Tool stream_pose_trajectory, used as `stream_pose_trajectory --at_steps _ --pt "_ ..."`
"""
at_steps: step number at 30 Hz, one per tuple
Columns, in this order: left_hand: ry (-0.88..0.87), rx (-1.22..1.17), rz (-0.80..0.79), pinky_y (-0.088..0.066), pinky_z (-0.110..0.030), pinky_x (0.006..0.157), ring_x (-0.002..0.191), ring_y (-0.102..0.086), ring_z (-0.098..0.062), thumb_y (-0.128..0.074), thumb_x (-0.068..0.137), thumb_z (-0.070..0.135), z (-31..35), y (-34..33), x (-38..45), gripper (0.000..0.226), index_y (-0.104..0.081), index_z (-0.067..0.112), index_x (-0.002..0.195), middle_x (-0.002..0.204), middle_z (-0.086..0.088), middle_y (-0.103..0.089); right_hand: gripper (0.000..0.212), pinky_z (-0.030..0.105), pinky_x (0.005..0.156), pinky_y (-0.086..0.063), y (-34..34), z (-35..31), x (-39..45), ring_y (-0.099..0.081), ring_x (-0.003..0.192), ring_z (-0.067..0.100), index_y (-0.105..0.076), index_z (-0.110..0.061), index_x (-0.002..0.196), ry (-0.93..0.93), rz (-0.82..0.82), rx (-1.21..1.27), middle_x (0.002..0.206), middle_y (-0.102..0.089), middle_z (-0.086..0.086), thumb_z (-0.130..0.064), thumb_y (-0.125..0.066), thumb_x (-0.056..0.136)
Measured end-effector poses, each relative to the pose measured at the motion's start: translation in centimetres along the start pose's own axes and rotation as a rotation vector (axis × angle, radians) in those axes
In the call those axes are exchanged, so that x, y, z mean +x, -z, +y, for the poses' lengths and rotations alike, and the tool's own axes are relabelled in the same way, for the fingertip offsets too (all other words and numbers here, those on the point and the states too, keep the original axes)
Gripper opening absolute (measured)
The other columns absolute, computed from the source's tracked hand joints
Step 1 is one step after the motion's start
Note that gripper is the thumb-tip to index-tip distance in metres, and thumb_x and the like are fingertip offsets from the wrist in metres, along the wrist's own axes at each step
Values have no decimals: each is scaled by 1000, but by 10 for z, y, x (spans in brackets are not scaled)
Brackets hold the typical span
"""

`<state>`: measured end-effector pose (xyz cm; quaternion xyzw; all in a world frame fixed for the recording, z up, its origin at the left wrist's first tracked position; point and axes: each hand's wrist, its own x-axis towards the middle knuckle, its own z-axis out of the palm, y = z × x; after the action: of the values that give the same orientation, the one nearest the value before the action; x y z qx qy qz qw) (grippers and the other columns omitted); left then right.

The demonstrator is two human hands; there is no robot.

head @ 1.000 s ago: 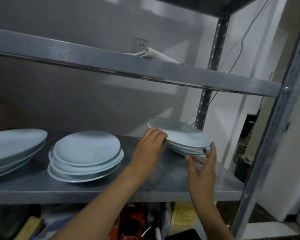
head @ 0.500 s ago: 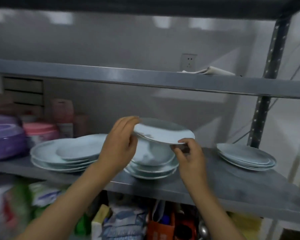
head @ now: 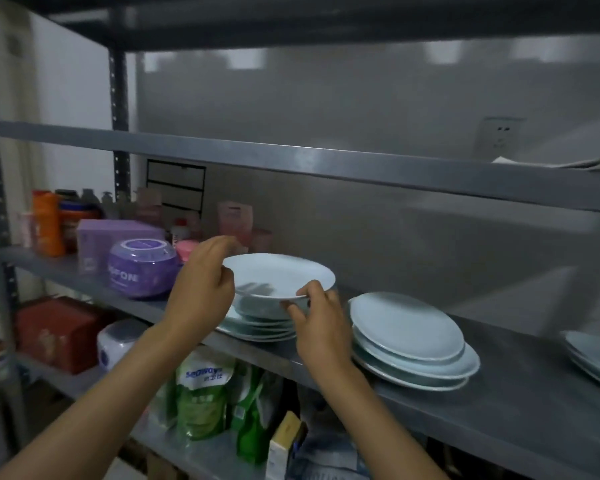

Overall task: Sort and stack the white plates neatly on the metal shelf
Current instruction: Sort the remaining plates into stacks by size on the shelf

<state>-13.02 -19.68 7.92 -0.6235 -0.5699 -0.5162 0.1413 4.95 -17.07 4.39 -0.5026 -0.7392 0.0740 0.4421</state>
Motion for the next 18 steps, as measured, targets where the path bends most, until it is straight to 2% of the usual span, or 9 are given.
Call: stream_pose_trajectory --at_steps 5,9,14,16,18 --pt "105 12 -62 -37 -30 88 113 -50 -26 -47 83 -6 -36 1 -4 41 -56 9 121 122 -9 -56 18 32 62 -39 -33 -11 0 -55 78 25 -43 -26 103 -13 -58 -130 106 -49 4 -35 -53 93" --pt "98 45 -111 -37 -28 86 112 -49 -23 -49 83 -2 -51 -1 -7 38 -57 10 119 118 -7 -57 17 32 62 -40 -43 -16 4 -56 78 27 -45 -25 102 -27 -51 -171 102 -47 3 -37 -52 93" --pt "97 16 -100 -36 -28 86 111 -50 -20 -51 88 3 -52 -6 -9 31 -57 11 118 117 -4 -57 21 32 67 -47 -42 -14 6 -59 81 26 -56 -27 103 -22 -91 -224 102 -53 2 -44 -51 92" --pt "80 11 -111 -37 -28 88 113 -49 -20 -50 90 7 -47 -10 -9 31 -55 11 121 121 -4 -56 28 30 67 -43 -39 -12 6 -60 86 26 -61 -28 111 -8 -131 -239 108 -55 2 -46 -50 93" --pt "88 13 -139 -38 -32 98 124 -45 -20 -46 93 11 -43 -15 -9 36 -51 12 129 133 -4 -52 31 31 72 -45 -36 -11 8 -61 93 26 -60 -27 118 21 -168 -225 115 -55 3 -43 -48 94"
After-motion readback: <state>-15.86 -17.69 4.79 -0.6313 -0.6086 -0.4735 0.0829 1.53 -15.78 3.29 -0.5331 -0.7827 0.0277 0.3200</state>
